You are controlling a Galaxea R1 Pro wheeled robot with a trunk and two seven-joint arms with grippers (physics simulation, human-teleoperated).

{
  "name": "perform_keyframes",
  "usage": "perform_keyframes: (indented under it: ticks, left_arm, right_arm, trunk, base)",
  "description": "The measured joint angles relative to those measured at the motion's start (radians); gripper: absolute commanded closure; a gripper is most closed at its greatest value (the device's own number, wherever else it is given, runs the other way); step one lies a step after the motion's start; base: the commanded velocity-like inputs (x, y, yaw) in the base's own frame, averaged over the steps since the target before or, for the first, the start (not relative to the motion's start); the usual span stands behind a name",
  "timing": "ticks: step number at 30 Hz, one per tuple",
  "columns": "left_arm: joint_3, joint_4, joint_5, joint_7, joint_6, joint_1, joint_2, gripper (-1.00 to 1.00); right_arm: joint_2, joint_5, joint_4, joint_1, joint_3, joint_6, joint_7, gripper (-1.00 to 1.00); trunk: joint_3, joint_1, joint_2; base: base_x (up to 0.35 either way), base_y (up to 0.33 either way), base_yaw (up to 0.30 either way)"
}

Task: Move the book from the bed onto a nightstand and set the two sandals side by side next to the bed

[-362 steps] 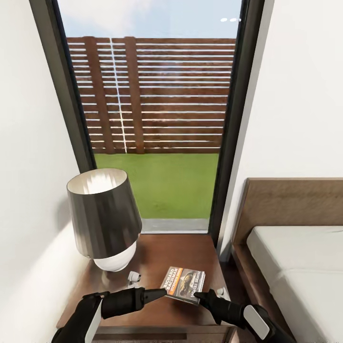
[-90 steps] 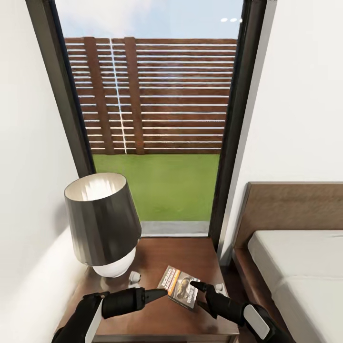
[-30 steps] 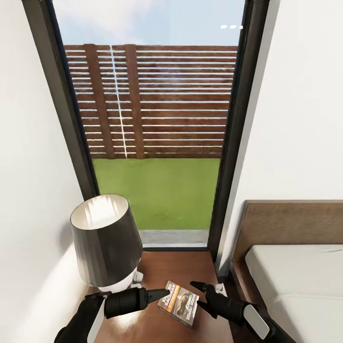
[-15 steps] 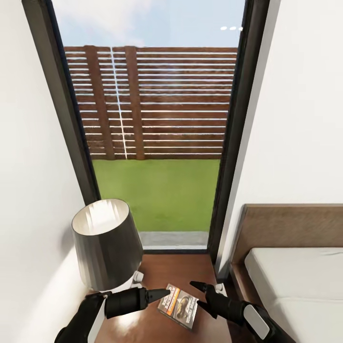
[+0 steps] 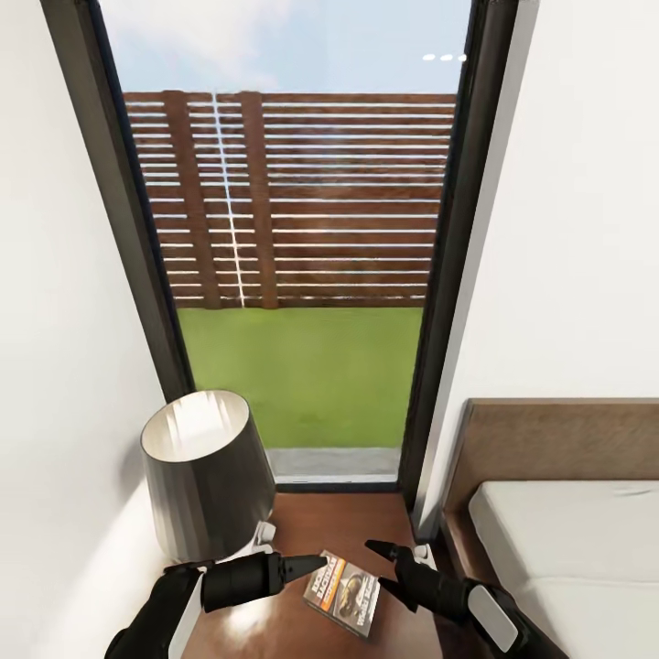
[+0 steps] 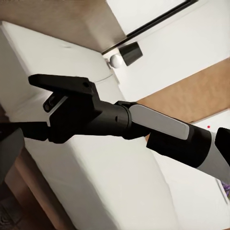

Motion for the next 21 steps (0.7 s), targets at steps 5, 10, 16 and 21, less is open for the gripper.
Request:
perform_keyframes:
  ticks: [5, 10, 16, 21]
  left_arm:
    - [0.002, 0.001, -0.002, 0.004, 0.0, 0.0, 0.0, -1.0]
    - [0.005, 0.001, -0.003, 0.057, 0.0, 0.0, 0.002, -1.0]
    - [0.006, 0.003, -0.013, 0.13, -0.006, 0.007, 0.021, -1.0]
    - [0.004, 0.061, -0.033, 0.283, -0.094, 0.016, 0.032, -1.0]
  right_arm:
    - [0.0, 0.0, 0.0, 0.0, -0.001, -0.004, -0.001, -1.0]
    - [-0.001, 0.0, 0.0, 0.0, 0.001, -0.008, -0.001, -1.0]
    - [-0.012, 0.007, -0.007, 0.0, 0.004, -0.01, 0.0, -1.0]
    - [-0.111, 0.013, -0.022, 0.002, 0.006, -0.012, -0.001, -1.0]
  trunk:
    - [0.016, -0.019, 0.035]
    - [0.031, -0.038, 0.07]
    - [0.05, -0.061, 0.112]
    - [0.066, -0.081, 0.147]
  base:
    - [0.0, 0.0, 0.0]
    - [0.0, 0.0, 0.0]
    - [0.0, 0.0, 0.0]
    - [0.0, 0.0, 0.0]
